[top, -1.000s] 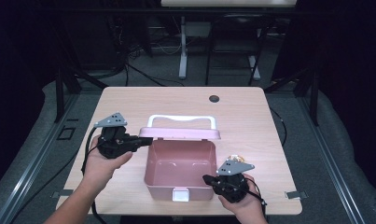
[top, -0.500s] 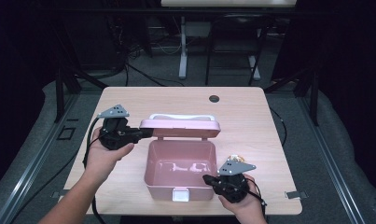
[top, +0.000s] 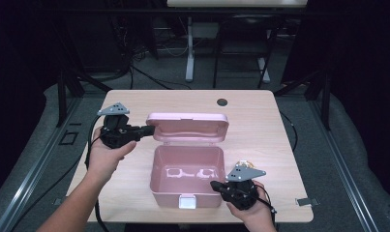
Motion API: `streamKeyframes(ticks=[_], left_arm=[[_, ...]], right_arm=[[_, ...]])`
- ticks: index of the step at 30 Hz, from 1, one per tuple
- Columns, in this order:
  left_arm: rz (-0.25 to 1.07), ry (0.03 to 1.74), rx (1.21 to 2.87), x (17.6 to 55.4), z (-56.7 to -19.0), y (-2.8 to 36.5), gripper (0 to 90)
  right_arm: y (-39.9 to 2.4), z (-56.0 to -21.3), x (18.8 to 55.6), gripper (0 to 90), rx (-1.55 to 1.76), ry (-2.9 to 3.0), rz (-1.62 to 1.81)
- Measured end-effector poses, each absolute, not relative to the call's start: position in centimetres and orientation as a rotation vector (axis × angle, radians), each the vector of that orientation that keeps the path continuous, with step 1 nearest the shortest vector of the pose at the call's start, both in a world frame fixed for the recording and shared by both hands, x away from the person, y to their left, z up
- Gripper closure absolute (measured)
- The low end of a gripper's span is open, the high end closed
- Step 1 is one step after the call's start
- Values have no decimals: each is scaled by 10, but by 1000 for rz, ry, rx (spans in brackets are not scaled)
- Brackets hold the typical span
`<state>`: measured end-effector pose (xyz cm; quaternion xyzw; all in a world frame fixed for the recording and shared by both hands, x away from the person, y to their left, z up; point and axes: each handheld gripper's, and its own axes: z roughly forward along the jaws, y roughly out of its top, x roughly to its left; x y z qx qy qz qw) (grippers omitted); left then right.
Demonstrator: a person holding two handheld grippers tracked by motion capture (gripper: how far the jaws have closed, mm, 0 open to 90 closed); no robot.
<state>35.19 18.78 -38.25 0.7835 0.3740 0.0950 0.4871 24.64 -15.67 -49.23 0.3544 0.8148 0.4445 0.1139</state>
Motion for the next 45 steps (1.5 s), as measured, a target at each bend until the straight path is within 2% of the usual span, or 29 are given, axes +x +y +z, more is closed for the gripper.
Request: streamKeyframes(ticks=[25,40,45], left_arm=[[239,924,1905,363,-387,186,899],[232,927,1928,352,-398,187,897],[244,923,1938,347,-404,189,867]], right_arm=[[-157,-493,246,900,1047,2374,1320],[-157,-493,245,900,1051,2367,1314],[-156,-493,245,900,1053,2366,1312]])
